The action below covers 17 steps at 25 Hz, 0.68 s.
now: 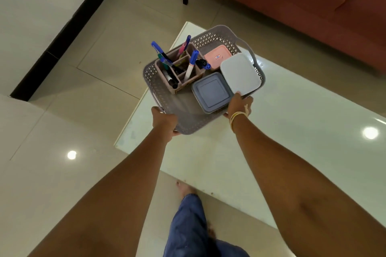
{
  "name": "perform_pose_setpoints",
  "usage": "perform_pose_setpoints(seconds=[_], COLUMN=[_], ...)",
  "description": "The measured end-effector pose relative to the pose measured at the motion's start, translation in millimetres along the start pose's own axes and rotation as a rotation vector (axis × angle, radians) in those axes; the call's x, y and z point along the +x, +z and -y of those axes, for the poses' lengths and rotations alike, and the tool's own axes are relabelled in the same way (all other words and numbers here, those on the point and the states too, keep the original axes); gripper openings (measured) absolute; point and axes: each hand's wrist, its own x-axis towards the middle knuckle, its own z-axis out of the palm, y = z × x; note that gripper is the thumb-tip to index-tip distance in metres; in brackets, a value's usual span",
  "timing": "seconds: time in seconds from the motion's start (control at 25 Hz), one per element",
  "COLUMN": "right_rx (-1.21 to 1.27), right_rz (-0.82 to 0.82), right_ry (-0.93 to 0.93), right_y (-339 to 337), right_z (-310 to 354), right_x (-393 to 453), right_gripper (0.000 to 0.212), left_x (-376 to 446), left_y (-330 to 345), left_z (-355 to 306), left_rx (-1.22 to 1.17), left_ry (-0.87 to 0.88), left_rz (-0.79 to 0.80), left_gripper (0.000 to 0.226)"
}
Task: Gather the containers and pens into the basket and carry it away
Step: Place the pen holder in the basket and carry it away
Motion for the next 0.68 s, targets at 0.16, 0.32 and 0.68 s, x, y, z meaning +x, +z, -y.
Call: perform_pose_setpoints(seconds=[0.16,0.32,0.68], right_rx=[-0.116,-0.035,-0.07], right_rz=[0.062,0.093,0.1], right_ry=[-0.054,-0.014,0.089], right_y=[-20.1,-58.9,-148.9], right_z=[-67.3,-119.6,-242.3], right_x=[-49.4,-73.0,-143.1], right_gripper=[0.057,0.058,0.058], left_x=[-34.5,-65.2,-111.3], left_y=[-0.9,-15.5,-124.5], left_z=[55.1,105.4,205.3], left_rx=[-0.035,-0.013,0.02], left_ry=[-0.012,-0.034,-0.096], left_rz=[0.094,0.138,0.188], left_gripper=[0.054,0.047,0.034])
